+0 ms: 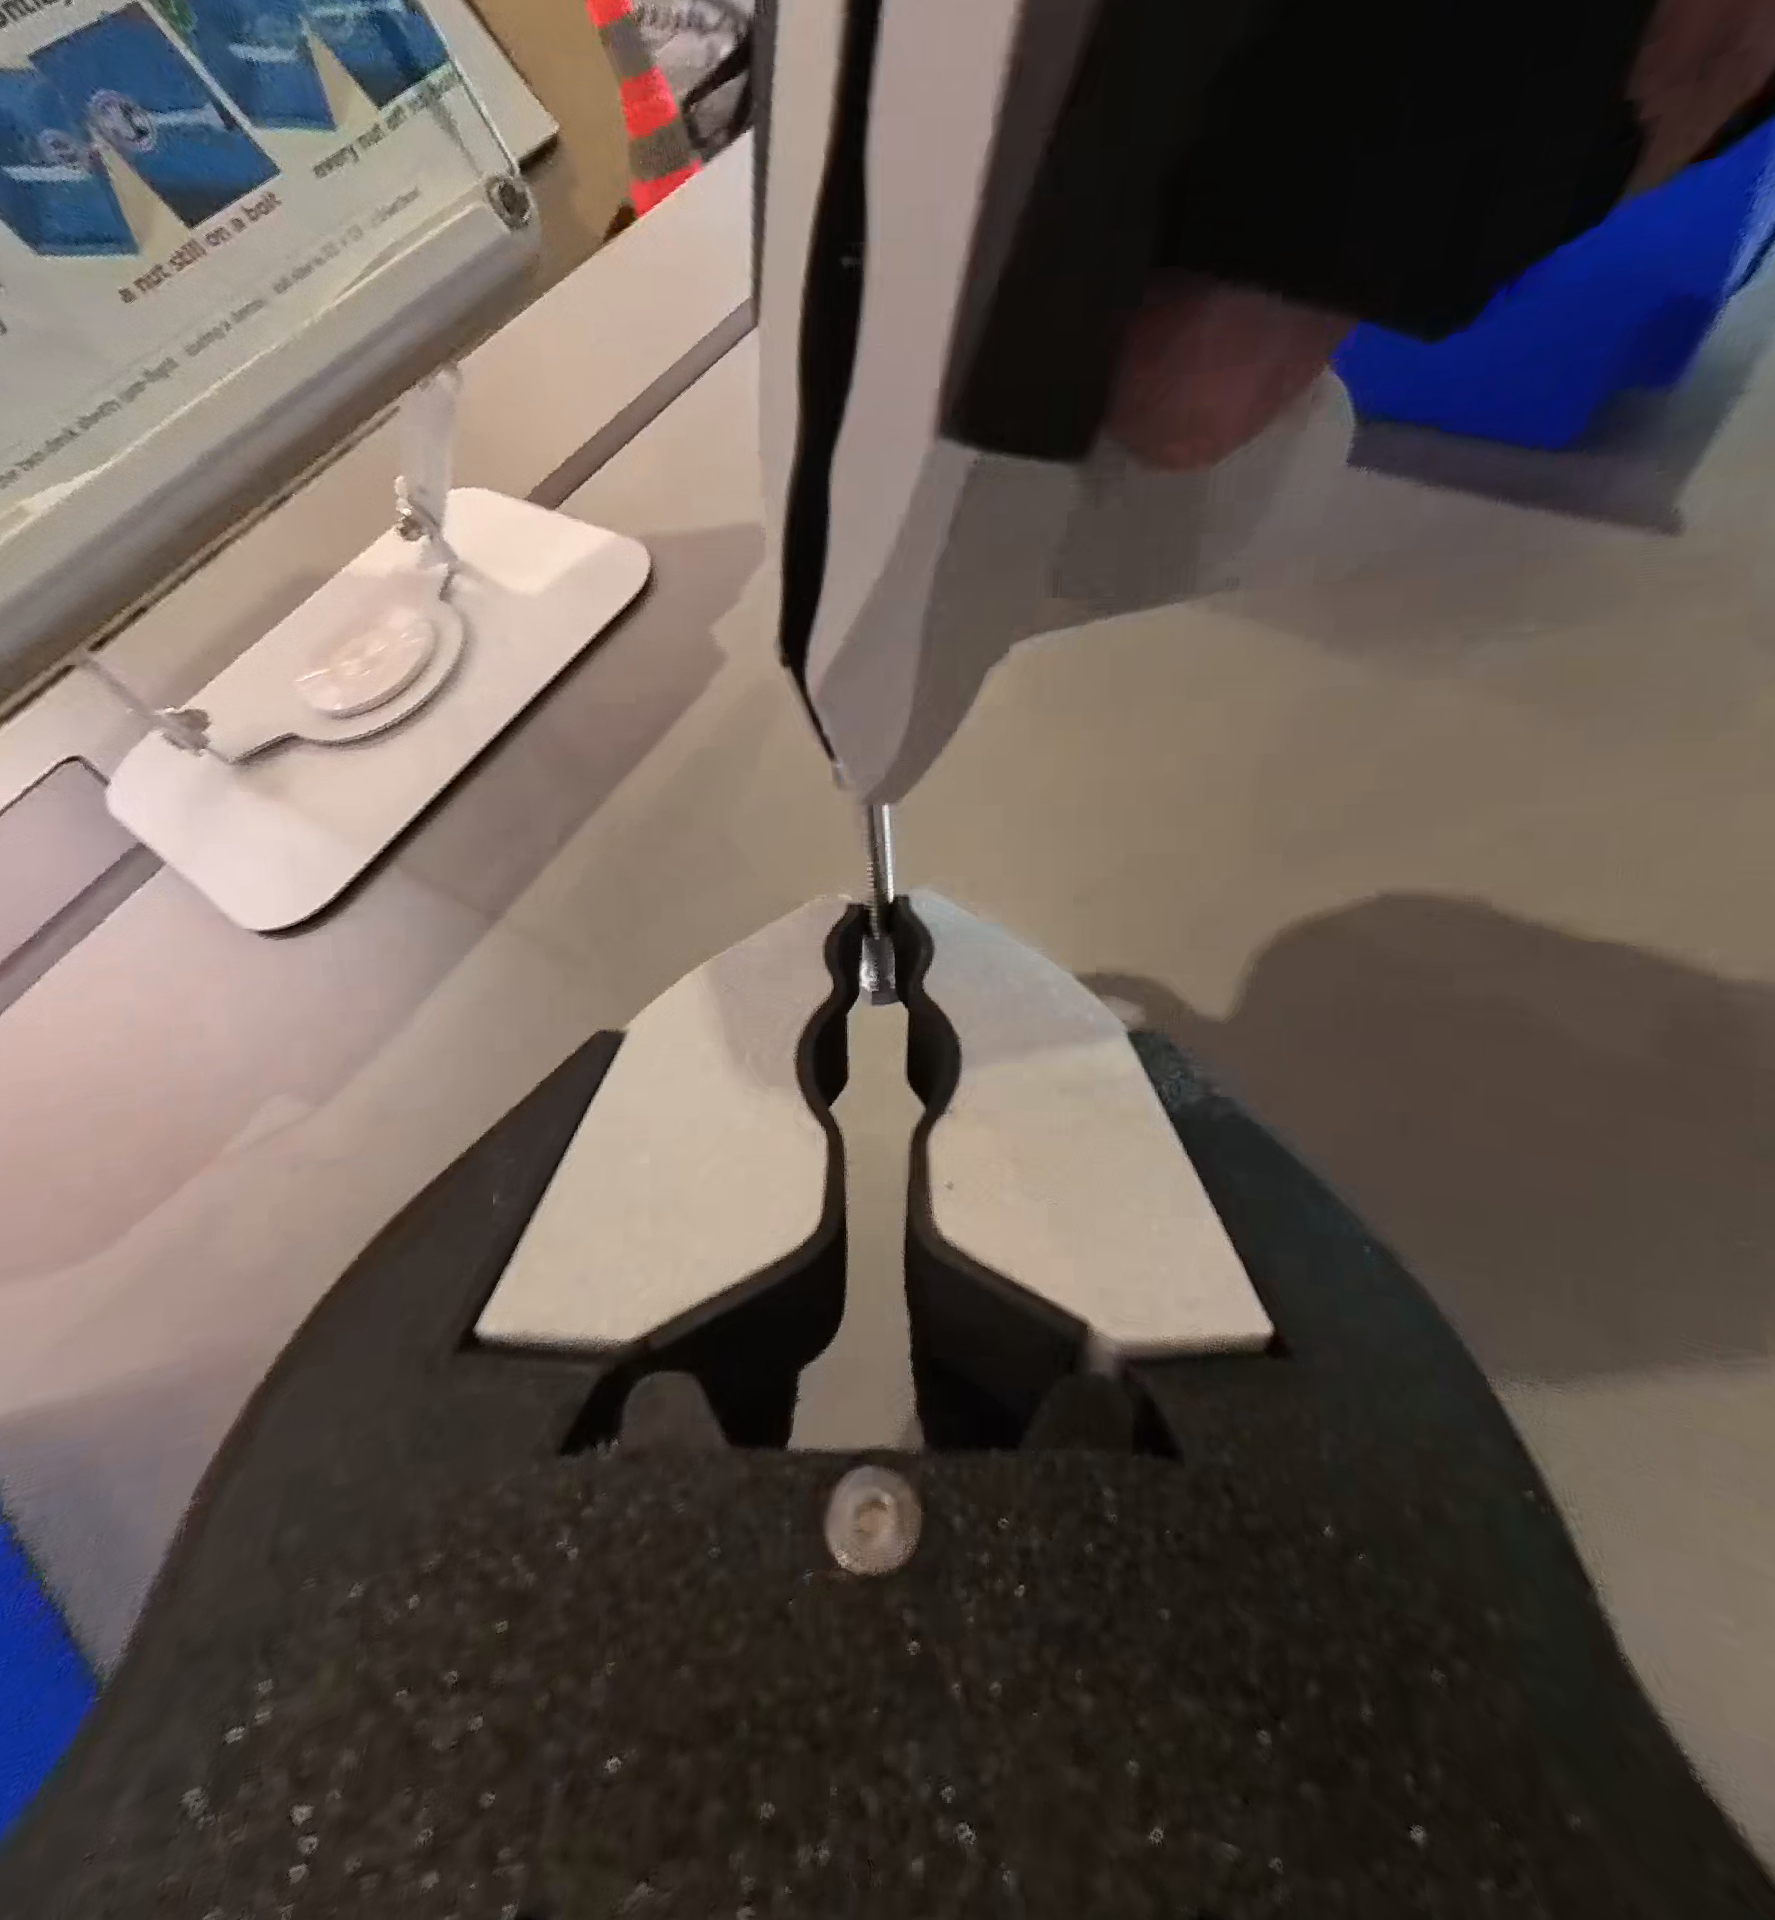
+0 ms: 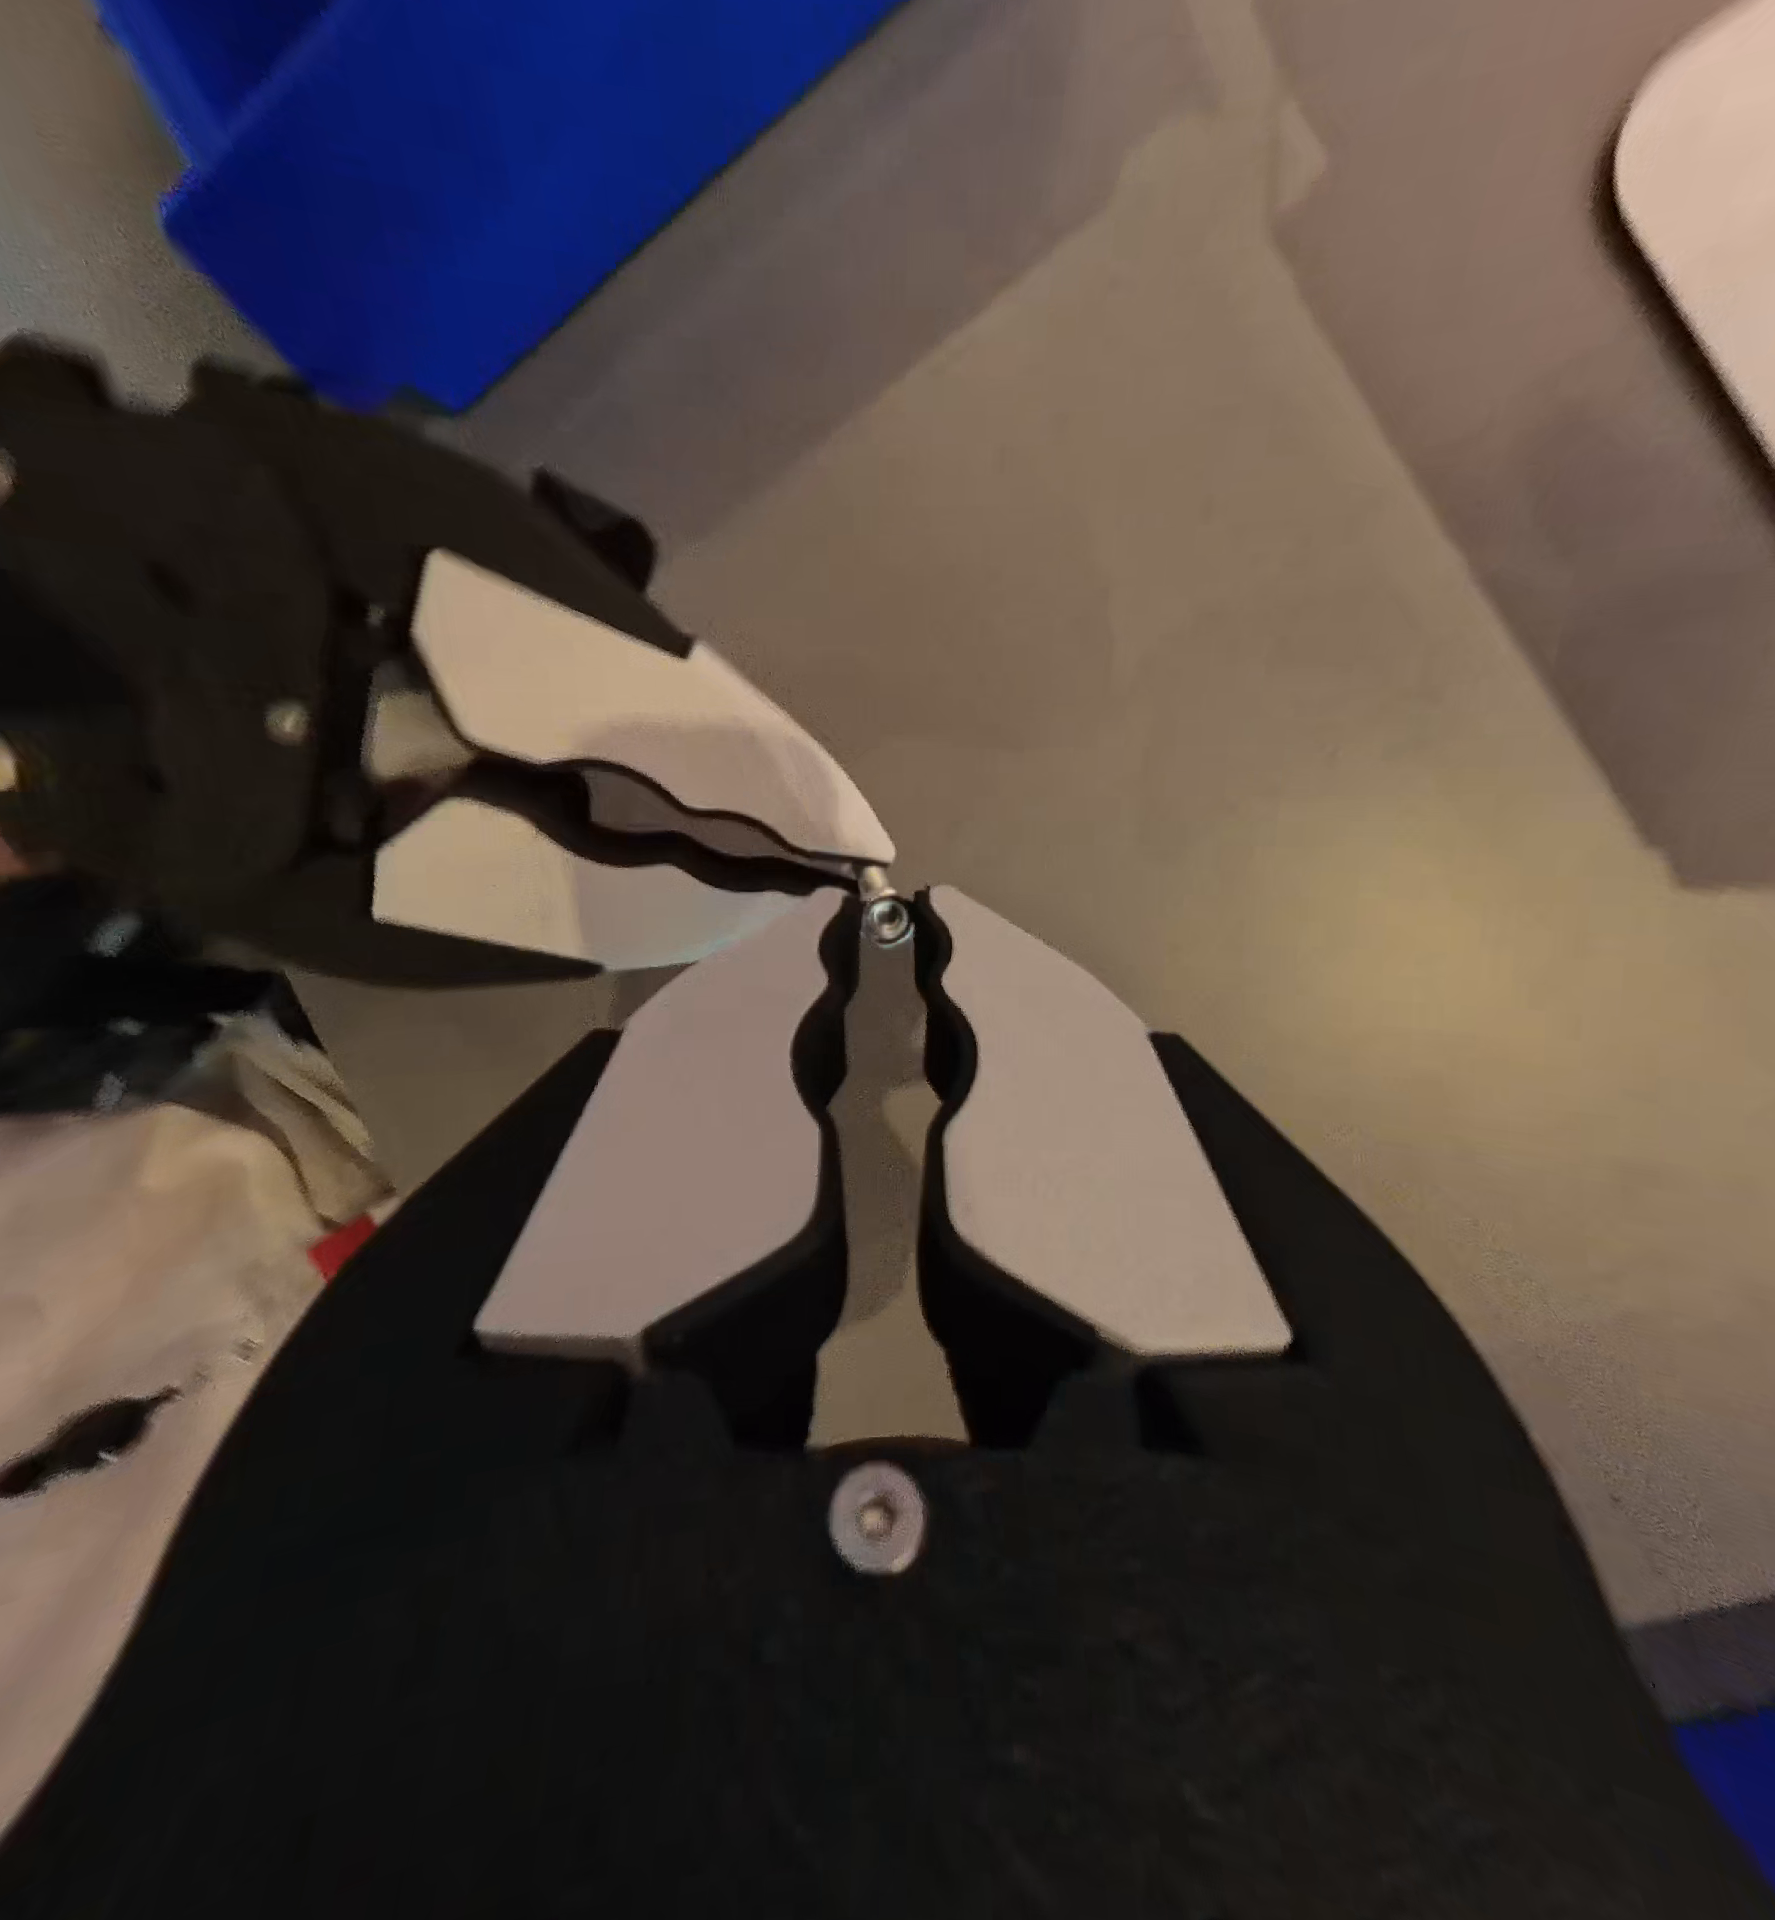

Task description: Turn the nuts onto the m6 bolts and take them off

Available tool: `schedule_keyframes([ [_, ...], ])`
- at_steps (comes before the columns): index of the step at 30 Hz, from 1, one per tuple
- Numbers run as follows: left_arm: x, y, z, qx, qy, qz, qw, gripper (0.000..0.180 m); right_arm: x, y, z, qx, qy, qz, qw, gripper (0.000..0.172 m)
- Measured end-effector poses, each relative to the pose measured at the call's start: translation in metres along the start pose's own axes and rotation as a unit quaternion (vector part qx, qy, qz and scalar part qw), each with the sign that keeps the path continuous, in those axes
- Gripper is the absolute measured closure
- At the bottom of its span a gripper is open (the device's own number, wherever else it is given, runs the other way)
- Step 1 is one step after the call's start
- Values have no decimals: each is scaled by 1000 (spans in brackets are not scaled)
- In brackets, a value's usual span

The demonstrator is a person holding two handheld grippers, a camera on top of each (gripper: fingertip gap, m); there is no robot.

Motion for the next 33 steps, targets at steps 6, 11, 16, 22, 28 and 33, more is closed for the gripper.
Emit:
schedule_keyframes([
  [6, -7, -12, 10, 16, -15, -37, 999, 175, -14, -9, 10, 2, -139, -22, 990, 162],
  [11, -5, -10, 10, -6, 9, -23, 1000, 175, -14, -4, 4, 14, -144, -6, 989, 154],
  [16, -4, -5, 4, -42, 53, 3, 998, 175, -8, 17, 1, 36, -108, 56, 992, 141],
  [22, 10, 15, 3, -193, 165, 109, 961, 176, -14, 68, -11, 103, -3, 305, 947, 116],
  [28, 21, 35, 8, -333, 216, 180, 900, 176, -72, 41, -35, 167, 42, 455, 874, 112],
  [33, 20, 33, 22, -363, 197, 163, 896, 175, -80, 38, -46, 223, 44, 499, 836, 98],
])
Point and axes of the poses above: each gripper's, where its closed fingertips meet, y back along the fingers, x out of its top, z = x × y across the jaws, the point moved 6 cm from there along y, back along the fingers, and after that the axes turned 2 degrees about z, right-handed, at the moved point
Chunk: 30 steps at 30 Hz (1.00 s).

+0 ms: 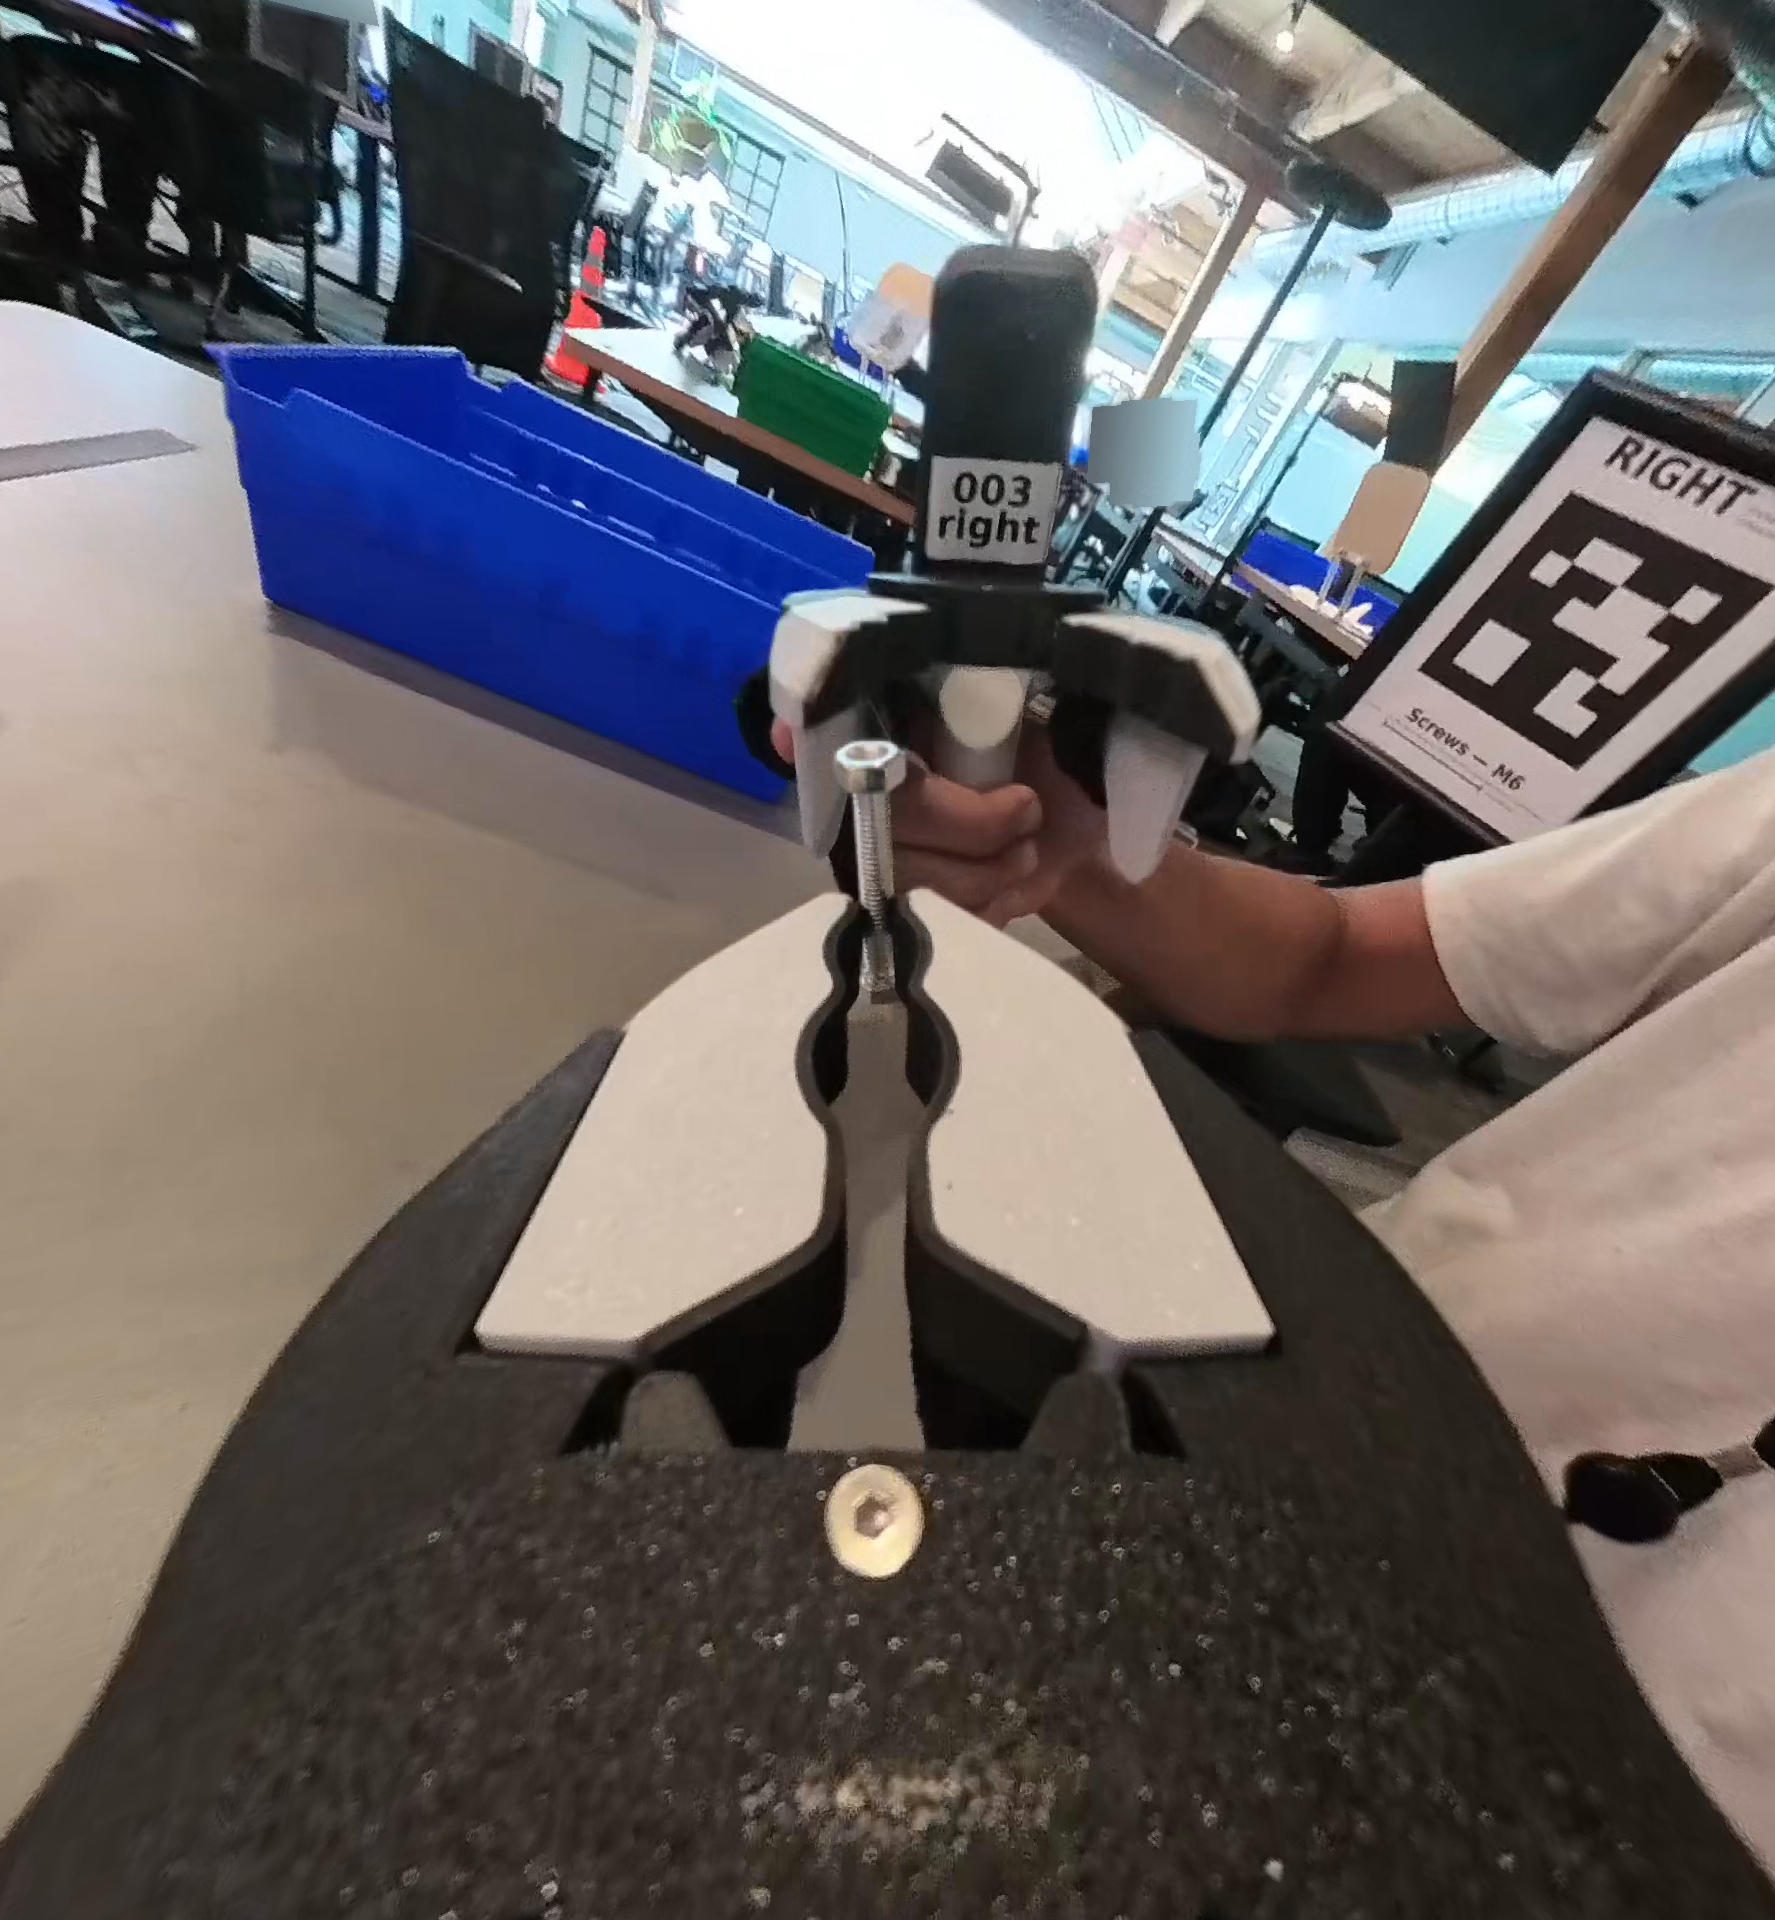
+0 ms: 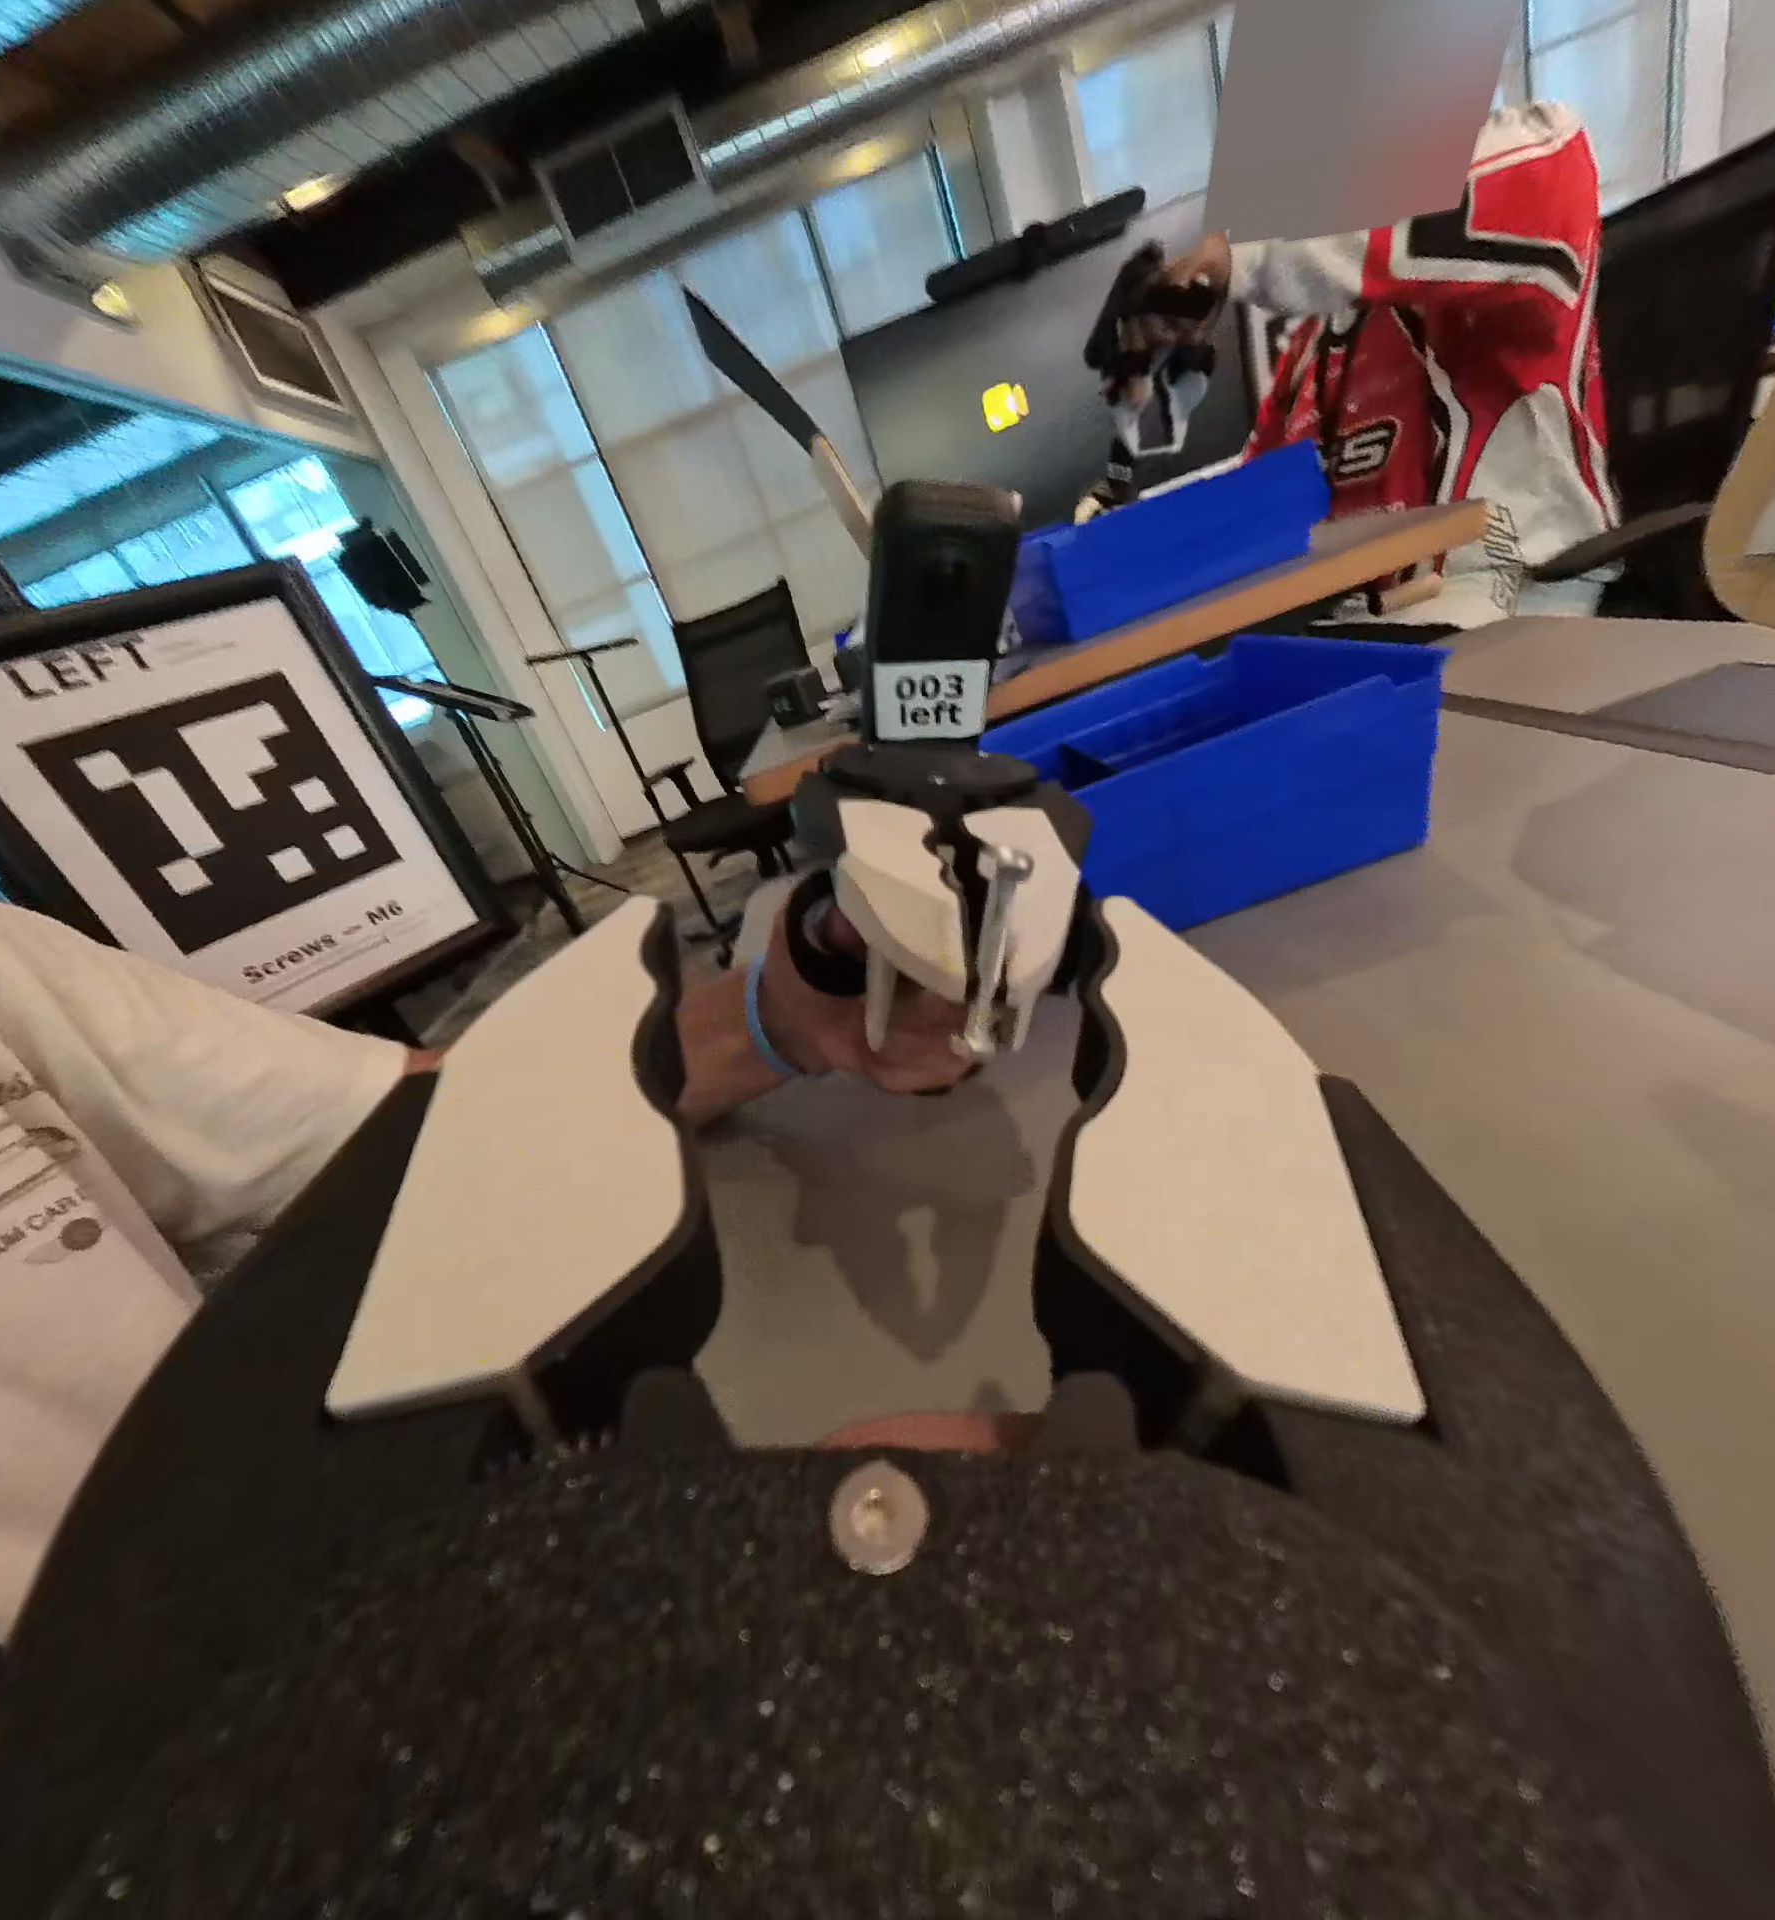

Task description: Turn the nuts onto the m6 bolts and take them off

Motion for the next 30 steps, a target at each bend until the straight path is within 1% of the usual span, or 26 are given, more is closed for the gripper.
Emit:
schedule_keyframes([
  [2, -2, -4, 2, -11, 0, -9, 1000, 175, 0, -2, -2, 21, -17, 8, 1000, 92],
  [3, -3, -6, 3, -12, -1, -11, 1000, 175, -2, -4, -3, 29, -22, 8, 999, 92],
  [6, -5, -9, 7, -30, 0, -17, 999, 175, -9, -9, 3, 27, -30, -5, 999, 112],
  [10, -8, -12, 10, -34, -5, -30, 999, 175, -7, -7, 7, 48, -54, 14, 997, 136],
  [13, -9, -13, 10, -33, -8, -33, 999, 175, -11, -6, 11, 32, -50, -8, 998, 158],
  [14, -9, -13, 10, -30, -7, -34, 999, 175, -12, -6, 13, 24, -50, -7, 998, 160],
  [16, -10, -14, 8, -20, -9, -39, 999, 175, -14, -6, 14, 17, -60, -10, 998, 161],
  [19, -12, -16, 2, 34, -32, -46, 998, 175, -16, -6, 21, -38, -62, -17, 997, 161],
  [23, -15, -18, -10, 121, -63, -64, 989, 175, -20, -4, 30, -177, -38, -26, 983, 161],
  [24, -17, -19, -12, 134, -66, -72, 986, 175, -22, -4, 31, -210, -26, -33, 977, 161],
  [26, -20, -21, -15, 148, -68, -83, 983, 175, -26, -8, 28, -250, -9, -41, 967, 161],
  [28, -20, -21, -16, 150, -65, -83, 983, 175, -26, -9, 26, -264, 2, -42, 964, 161],
  [30, -17, -18, -15, 136, -53, -73, 987, 175, -22, -7, 24, -246, -3, -32, 969, 159],
])
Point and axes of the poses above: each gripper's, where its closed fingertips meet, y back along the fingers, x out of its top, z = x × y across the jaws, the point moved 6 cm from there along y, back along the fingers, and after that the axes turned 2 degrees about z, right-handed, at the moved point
